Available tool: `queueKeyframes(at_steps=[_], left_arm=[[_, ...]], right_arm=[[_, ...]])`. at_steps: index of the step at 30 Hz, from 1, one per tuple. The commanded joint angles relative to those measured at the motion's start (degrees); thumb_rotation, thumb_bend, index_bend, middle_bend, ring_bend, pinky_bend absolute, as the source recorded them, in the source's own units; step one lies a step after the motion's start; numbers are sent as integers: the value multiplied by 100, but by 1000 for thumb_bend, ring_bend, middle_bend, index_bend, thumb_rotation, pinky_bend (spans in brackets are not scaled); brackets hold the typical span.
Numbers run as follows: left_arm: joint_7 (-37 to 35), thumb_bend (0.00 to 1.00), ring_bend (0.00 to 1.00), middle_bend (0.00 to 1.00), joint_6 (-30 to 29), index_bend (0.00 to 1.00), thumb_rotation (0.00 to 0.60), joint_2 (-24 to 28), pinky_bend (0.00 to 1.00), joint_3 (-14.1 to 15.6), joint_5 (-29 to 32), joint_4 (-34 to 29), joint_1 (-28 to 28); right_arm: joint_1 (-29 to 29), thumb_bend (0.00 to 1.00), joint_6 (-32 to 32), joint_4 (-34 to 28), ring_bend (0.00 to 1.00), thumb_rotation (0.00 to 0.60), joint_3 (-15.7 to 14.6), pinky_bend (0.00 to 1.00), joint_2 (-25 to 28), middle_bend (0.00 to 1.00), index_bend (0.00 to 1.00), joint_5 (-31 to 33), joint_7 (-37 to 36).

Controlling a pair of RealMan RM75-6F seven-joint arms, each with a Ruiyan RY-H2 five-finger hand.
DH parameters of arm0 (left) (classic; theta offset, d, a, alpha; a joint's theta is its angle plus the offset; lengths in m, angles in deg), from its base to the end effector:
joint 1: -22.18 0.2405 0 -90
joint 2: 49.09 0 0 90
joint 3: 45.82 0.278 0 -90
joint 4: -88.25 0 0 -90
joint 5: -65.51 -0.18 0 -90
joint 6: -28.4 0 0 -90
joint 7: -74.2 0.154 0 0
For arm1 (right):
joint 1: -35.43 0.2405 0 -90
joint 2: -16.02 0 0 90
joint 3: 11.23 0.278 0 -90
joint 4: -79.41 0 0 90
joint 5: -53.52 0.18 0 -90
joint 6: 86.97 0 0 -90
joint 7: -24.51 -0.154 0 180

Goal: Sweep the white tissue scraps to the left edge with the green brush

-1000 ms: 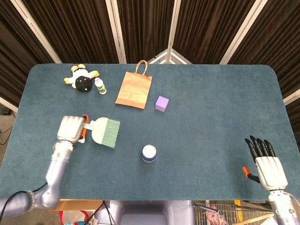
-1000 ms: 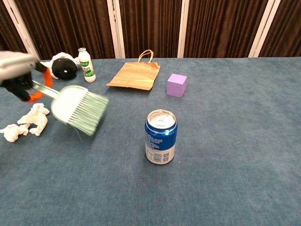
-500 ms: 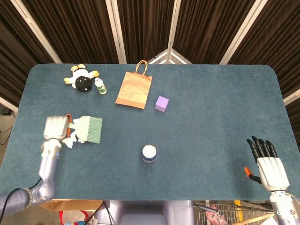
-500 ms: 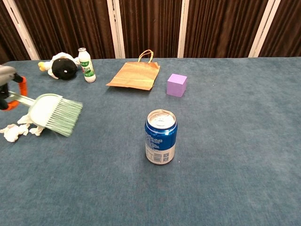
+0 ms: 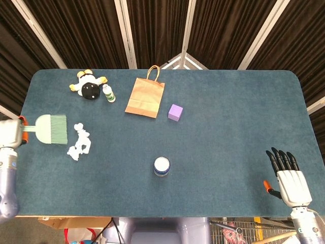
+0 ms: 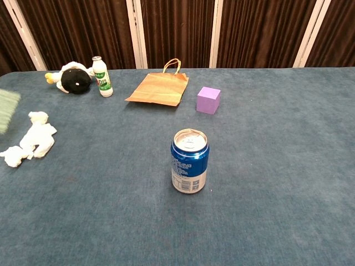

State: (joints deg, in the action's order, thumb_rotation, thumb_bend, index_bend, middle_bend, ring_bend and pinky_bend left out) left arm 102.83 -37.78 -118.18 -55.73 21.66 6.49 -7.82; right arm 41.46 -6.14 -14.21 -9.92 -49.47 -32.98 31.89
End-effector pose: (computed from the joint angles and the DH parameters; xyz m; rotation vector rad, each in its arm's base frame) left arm -0.3302 0.3464 0.1965 -1.2687 -0.8219 -0.4404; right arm -0.3148 -0.1905 0.1712 1.4970 -0.8939 0.8039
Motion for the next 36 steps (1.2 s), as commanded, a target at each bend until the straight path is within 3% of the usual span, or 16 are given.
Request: queueKeyframes(at_steps=[1,6,10,12,17,24,36], left_arm=[[-424,767,1000,1000,-120,771,600,210,1000,-258,-237,-264,56],[-689,767,1000,1000,-219,771,600,302,1000,-365,-661,-850,13],[-418,767,1000,1000,-193,771,600,111,1000,-167,-882,-1180,-54],[-86,767,1000,1000,-26,771,600,-268,1000,112,-906,-1315,-129],[266,767,1000,1000,-100,771,600,-700,1000,315,-852,-1206,-131],[293,768,1000,1000,-41,771,600,-895,1000,463,-747,-896,-40],[-106,768,1000,1000,222,771,600,-179,1000,304,-231,37,219]], right_arm=[[10,323,-15,4,0,600,3,0,-10,0,0,2,7],[28,323,-49,12,0,600,7,0,-21,0,0,16,8],[37,322,-62,20,0,600,17,0,-17,0,0,29,-9],[31,322,-50,26,0,600,14,0,-10,0,0,23,-19],[11,322,-19,24,0,600,15,0,4,0,0,27,-46],[-10,321,-3,24,0,600,23,0,33,0,0,62,-84],[-34,322,33,4,0,600,19,0,26,0,0,59,-11]])
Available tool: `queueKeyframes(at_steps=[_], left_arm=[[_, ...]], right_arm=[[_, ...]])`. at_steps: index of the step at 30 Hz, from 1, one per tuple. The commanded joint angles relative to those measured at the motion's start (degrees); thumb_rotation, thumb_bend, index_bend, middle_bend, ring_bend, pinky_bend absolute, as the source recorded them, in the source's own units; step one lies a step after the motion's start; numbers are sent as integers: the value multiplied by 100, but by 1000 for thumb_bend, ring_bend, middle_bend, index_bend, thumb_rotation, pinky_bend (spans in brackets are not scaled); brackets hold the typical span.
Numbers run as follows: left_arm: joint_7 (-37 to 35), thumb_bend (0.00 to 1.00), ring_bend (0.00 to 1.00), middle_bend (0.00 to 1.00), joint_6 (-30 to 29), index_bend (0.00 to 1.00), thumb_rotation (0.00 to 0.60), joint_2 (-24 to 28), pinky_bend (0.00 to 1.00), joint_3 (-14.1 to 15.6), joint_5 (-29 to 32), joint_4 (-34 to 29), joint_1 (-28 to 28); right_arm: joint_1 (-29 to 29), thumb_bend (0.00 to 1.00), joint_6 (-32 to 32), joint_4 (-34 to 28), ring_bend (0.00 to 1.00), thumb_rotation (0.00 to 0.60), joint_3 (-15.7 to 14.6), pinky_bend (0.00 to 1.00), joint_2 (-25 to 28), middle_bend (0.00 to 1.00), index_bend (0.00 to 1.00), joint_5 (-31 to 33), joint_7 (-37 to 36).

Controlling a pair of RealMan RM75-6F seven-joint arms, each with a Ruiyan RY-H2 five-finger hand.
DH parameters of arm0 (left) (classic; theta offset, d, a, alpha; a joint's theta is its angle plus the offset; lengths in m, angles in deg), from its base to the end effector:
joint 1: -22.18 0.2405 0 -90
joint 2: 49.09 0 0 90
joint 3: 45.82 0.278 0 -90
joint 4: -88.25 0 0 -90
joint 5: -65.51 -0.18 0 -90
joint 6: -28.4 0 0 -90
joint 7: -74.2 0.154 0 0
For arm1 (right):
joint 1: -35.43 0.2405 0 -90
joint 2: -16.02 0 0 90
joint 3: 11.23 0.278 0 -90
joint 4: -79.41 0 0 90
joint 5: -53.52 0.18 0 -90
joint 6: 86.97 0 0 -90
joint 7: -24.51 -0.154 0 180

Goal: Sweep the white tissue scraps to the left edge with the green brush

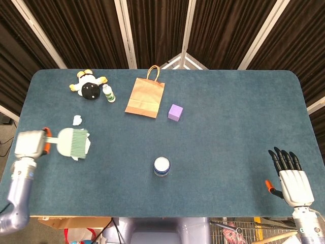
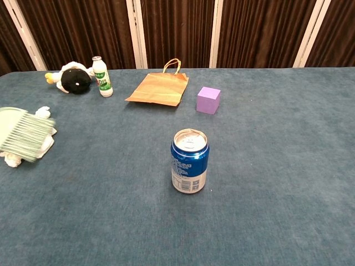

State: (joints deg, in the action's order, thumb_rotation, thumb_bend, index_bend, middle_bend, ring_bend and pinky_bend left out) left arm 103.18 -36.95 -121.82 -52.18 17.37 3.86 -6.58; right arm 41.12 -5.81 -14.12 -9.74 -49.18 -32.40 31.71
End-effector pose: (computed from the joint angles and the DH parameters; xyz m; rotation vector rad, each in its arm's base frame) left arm -0.3257 0.3265 0.1467 -1.4106 -0.8819 -0.4344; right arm -0.3174 -0.1894 0.1749 1.4800 -0.8940 0.7972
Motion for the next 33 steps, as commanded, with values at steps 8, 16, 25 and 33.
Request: queueKeyframes(at_steps=[8,16,25,33], left_arm=[[-1151,767,1000,1000,158,771,600,551,1000,-519,344,981,326],[-1703,767,1000,1000,79,771,600,822,1000,-603,-282,402,406],[-966,767,1000,1000,51,771,600,371,1000,55,-1343,-306,312],[-238,767,1000,1000,295,771,600,-158,1000,258,-1222,-104,153]], right_arm=[[6,322,-11,-23,0,600,0,0,-17,0,0,-4,56],[28,323,-35,-24,0,600,7,0,-35,0,0,-10,80],[28,323,-51,-11,0,600,34,0,-28,0,0,54,19],[13,322,-30,-6,0,600,39,0,-20,0,0,69,19]])
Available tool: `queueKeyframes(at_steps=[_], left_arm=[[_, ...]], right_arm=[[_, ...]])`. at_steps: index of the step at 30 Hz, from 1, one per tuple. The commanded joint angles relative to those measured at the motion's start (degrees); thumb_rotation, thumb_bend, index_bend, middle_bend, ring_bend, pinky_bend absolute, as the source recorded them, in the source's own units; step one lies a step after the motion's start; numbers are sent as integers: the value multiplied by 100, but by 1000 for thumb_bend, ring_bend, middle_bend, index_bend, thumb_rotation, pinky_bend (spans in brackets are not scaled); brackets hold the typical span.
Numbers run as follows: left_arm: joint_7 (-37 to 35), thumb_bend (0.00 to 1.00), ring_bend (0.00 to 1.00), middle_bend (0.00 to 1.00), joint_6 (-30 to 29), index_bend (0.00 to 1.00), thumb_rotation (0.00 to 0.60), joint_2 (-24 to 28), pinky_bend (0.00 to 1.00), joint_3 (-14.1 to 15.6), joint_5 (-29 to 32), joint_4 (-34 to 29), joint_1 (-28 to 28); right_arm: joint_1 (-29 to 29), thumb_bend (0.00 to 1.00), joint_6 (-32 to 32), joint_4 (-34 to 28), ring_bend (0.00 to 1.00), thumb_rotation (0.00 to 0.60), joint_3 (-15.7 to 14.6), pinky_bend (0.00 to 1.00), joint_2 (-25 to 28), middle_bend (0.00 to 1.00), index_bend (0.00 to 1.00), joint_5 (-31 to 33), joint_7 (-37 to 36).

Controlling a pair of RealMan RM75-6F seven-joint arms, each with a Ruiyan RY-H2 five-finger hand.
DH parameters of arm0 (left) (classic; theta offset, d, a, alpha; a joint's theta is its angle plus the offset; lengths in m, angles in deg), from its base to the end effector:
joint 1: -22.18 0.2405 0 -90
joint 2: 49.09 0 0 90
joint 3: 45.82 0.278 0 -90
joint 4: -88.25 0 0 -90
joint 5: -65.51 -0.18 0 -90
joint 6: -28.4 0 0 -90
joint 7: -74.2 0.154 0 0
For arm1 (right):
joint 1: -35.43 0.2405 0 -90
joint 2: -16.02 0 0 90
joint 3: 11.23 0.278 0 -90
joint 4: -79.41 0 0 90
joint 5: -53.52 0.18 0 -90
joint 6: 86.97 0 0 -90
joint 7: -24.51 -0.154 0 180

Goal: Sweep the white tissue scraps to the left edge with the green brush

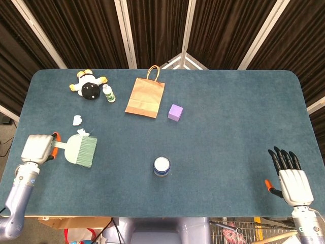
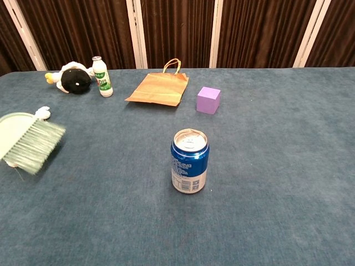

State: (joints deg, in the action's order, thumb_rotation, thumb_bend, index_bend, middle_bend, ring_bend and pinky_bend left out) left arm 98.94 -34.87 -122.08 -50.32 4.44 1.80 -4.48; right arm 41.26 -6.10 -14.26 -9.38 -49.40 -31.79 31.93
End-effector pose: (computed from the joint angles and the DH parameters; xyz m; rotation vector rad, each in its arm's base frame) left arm -0.3064 0.3096 0.1216 -1.5979 -0.8556 -0.5254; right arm -0.3175 -0.1913 0.1741 1.4720 -0.8989 0.7968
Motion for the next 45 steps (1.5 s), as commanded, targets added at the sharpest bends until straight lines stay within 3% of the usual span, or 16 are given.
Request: queueKeyframes(at_steps=[1,9,16,20,21,26,31,33,38,45], left_arm=[[225,767,1000,1000,107,771,600,-153,1000,83,94,137,-63],[285,768,1000,1000,254,771,600,-284,1000,31,392,611,-74],[72,767,1000,1000,213,771,600,-10,1000,-101,512,1058,12],[-282,767,1000,1000,198,770,600,256,1000,-299,654,1363,100],[-495,767,1000,1000,109,770,600,348,1000,-475,806,1456,152],[-1014,767,1000,1000,67,771,600,526,1000,-703,812,1427,225],[-1440,766,1000,1000,-144,771,600,748,1000,-857,587,884,316],[-1477,766,1000,1000,-382,771,600,816,1000,-768,137,226,351],[-998,764,1000,1000,-655,771,600,775,1000,-508,-217,-736,428],[104,761,1000,1000,-617,769,600,199,1000,-198,220,-1816,337]], right_arm=[[-3,322,1,6,0,600,1,0,2,0,0,6,1],[-20,323,25,-7,0,600,4,0,14,0,0,17,5],[-34,323,43,-16,0,600,1,0,14,0,0,14,25],[-42,323,54,-20,0,600,-4,0,11,0,0,6,30],[-37,323,48,-26,0,600,-7,0,6,0,0,-2,50],[-31,322,41,-36,0,600,-3,0,-4,0,0,2,89],[-24,322,23,-27,0,600,0,0,-14,0,0,15,101],[-16,322,12,-24,0,600,3,0,-14,0,0,14,101],[-10,323,-5,-20,0,600,3,0,-13,0,0,20,89],[-9,322,-12,-31,0,600,7,0,4,0,0,31,66]])
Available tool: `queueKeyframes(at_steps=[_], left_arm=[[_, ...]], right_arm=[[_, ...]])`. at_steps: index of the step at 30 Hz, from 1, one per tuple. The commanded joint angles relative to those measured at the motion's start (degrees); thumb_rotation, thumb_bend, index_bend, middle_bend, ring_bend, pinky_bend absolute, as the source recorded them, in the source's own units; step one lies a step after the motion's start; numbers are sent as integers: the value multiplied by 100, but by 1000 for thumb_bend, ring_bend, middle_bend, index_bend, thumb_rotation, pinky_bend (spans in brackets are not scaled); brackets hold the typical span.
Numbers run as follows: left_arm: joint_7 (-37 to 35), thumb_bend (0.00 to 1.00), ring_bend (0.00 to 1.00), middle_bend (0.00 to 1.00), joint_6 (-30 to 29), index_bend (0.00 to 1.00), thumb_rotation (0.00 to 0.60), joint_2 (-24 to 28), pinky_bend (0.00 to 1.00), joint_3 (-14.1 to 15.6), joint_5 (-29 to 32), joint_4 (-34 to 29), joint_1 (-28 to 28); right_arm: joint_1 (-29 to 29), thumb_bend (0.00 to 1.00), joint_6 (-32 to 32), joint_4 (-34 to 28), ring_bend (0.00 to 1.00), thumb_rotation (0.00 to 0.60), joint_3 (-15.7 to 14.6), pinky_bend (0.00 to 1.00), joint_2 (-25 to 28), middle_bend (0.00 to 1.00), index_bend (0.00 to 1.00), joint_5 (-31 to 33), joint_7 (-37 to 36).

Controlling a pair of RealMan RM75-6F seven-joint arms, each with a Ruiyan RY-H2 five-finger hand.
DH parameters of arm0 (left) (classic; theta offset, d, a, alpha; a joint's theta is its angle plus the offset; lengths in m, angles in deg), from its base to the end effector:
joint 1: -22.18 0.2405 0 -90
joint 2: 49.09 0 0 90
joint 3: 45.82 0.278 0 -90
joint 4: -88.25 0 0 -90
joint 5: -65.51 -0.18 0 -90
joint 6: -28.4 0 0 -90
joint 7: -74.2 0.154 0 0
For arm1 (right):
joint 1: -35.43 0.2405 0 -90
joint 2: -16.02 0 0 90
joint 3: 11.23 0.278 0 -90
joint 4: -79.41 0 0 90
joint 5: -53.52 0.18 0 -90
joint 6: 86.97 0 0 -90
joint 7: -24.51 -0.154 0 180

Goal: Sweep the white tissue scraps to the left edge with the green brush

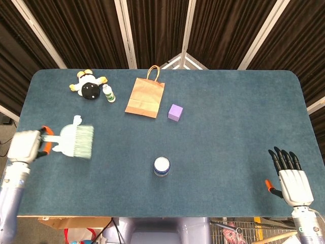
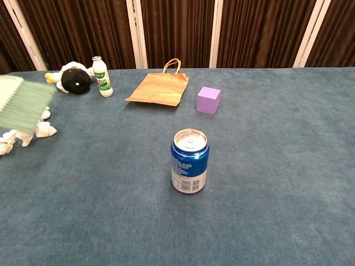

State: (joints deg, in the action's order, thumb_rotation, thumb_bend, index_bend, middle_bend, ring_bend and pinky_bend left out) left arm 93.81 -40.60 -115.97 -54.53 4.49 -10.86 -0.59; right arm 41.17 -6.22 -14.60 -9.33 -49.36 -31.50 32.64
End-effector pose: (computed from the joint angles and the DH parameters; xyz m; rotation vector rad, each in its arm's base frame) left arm -0.2803 0.2924 0.1584 -1.4488 -0.9730 -0.7278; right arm -0.3175 -0.1909 0.1740 1.4711 -0.8975 0.7874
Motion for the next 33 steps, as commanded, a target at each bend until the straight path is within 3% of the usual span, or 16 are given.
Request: queueKeyframes(at_steps=[1,5,7,12,15,18,20,22,24,27,30,31,33], left_arm=[[747,757,1000,1000,-56,768,600,-535,1000,255,239,-596,-78],[1224,696,1000,1000,-167,743,600,-1125,1000,353,411,-650,-159],[1372,610,1000,1000,-208,696,600,-1367,1000,398,498,-628,-178],[1533,211,1000,1000,-192,467,600,-1539,1000,612,450,-568,-165],[1551,51,1000,1000,-234,367,600,-1391,1000,744,319,-602,-110],[1349,20,1000,1000,-402,301,600,-1077,1000,807,60,-693,16],[1085,20,957,948,-586,241,600,-870,989,829,-187,-704,146],[662,20,797,753,-829,128,600,-655,890,854,-531,-701,321],[201,20,528,431,-1068,15,600,-427,647,948,-952,-626,512],[-305,20,204,118,-1401,0,600,-187,352,1143,-1578,-308,751],[-656,17,21,1,-1827,0,600,-45,114,1348,-2158,223,1011],[-717,14,1,0,-1936,0,600,-21,47,1391,-2287,370,1074],[-813,8,0,0,-2129,0,600,18,9,1459,-2502,635,1185]], right_arm=[[-2,323,4,-1,0,600,4,0,5,0,0,5,-15],[-10,322,15,1,0,600,5,0,14,0,0,7,-46],[-15,323,17,-2,0,600,5,0,27,0,0,12,-70],[-14,322,-9,-2,0,600,12,0,53,0,0,46,-120],[-14,322,-16,-13,0,600,9,0,67,0,0,48,-132],[-12,323,-19,-21,0,600,1,0,77,0,0,30,-125],[-10,322,-22,-18,0,600,-4,0,76,0,0,24,-102],[-6,322,-17,-26,0,600,1,0,77,0,0,19,-89],[3,323,-21,-25,0,600,5,0,68,0,0,15,-58],[-4,323,-13,-11,0,600,-11,0,54,0,0,-5,-33],[0,322,13,14,0,600,-9,0,48,0,0,-43,6],[1,322,20,27,0,600,-13,0,44,0,0,-58,18],[1,323,43,47,0,600,-22,0,34,0,0,-102,34]])
